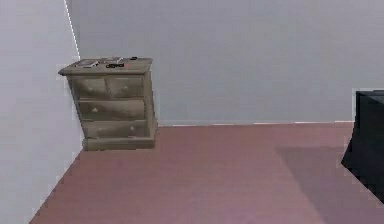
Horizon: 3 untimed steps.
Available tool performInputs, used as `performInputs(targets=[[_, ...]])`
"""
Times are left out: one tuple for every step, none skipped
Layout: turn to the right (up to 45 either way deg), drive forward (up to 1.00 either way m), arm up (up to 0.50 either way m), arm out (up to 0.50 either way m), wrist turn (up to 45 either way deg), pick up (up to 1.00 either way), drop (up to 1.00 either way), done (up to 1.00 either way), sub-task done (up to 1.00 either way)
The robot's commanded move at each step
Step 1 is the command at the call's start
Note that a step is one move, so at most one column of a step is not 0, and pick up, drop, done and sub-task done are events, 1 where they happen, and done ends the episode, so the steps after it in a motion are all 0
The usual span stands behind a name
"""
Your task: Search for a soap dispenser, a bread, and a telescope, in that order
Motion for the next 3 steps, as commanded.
performInputs(targets=[[45.0, 0.00, 0.00, 0.00, 0.0, 0.00, 0.00, 0.00, 0.00], [33.0, 0.00, 0.00, 0.00, 0.0, 0.00, 0.00, 0.00, 0.00], [0.0, 0.30, 0.00, 0.00, 0.0, 0.00, 0.00, 0.00, 0.00]])
